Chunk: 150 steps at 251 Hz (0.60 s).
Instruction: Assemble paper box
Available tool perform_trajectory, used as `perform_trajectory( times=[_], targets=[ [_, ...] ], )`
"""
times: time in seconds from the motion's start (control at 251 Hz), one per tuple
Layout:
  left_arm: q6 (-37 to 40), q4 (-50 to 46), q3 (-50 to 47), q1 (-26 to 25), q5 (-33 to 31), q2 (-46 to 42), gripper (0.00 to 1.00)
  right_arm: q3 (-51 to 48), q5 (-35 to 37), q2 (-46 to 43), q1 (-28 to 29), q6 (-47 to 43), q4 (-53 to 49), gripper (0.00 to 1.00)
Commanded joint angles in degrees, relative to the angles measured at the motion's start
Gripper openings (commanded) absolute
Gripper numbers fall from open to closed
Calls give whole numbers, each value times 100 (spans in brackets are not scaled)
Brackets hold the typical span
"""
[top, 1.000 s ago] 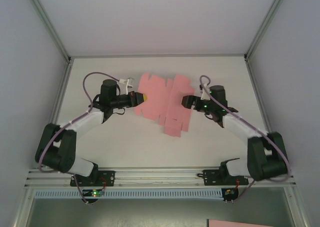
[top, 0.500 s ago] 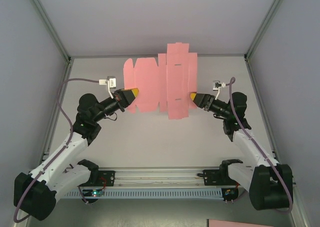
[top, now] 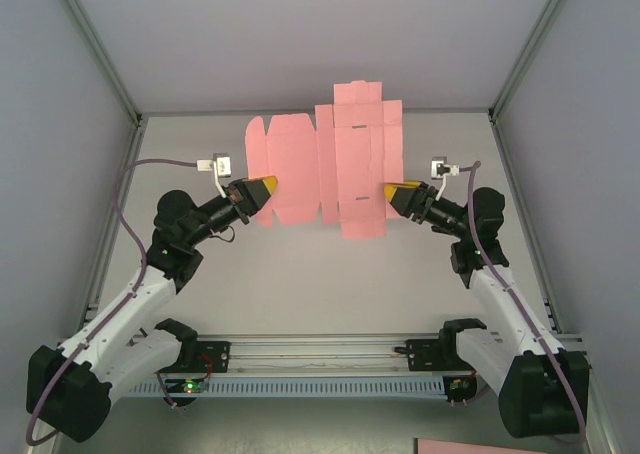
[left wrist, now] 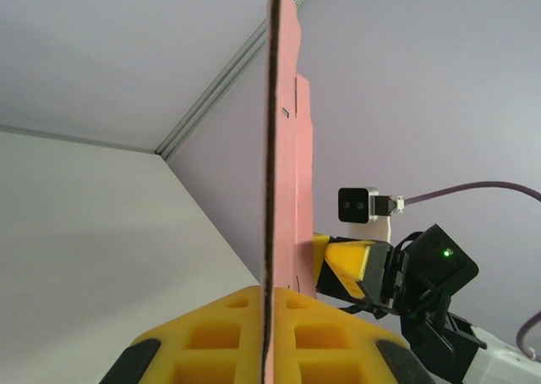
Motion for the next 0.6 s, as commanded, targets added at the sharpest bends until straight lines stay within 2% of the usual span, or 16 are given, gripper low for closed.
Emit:
perform_trajectory(
  times=[0.0, 0.056, 0.128, 0.212, 0.223, 0.239, 0.263, 0.283, 0.311, 0.323, 0.391, 0.475, 0.531, 0.595],
  targets=[
    [136, -117, 44, -84, 62, -140, 0, 409, -30, 61, 65, -240, 275, 41],
    [139, -89, -16, -95, 55, -158, 0, 511, -78, 143, 85, -267, 264, 37],
    [130, -114, -72, -96, -29, -176, 0, 613, -181, 258, 95, -202, 255, 26],
    [250, -459, -52, -95, -276, -259, 0, 711, -282, 356, 131, -226, 119, 1],
    [293, -587, -36, -96, -332, -257, 0, 723, -268, 363, 132, -250, 48, 0],
    [364, -793, 1, -97, -441, -288, 7, 762, -279, 374, 138, -320, -80, 0],
    [509, -1165, 71, -96, -618, -336, 26, 828, -337, 394, 145, -509, -338, 0],
    [632, -1509, 133, -96, -805, -376, 49, 910, -385, 403, 170, -729, -629, 0],
    [840, -2046, 248, -107, -1142, -436, 92, 1034, -408, 400, 215, -1064, -1110, 0],
    [930, -2312, 307, -97, -1315, -452, 99, 1087, -416, 405, 244, -1227, -1338, 0],
    [1281, -3823, 688, -96, -2585, -487, 100, 1451, -335, 375, 522, -2567, -2913, 0],
    [1399, -5455, 1260, -83, -4069, -307, 100, 1783, 811, 389, 1079, -3848, -4652, 0],
    [1436, -6130, 1518, -87, -4583, -165, 100, 1915, 1171, 553, 1268, -3947, -5296, 0],
    [1488, -6414, 1604, -87, -4722, -67, 100, 1990, 1195, 789, 1309, -4044, -5725, 0]
  ],
)
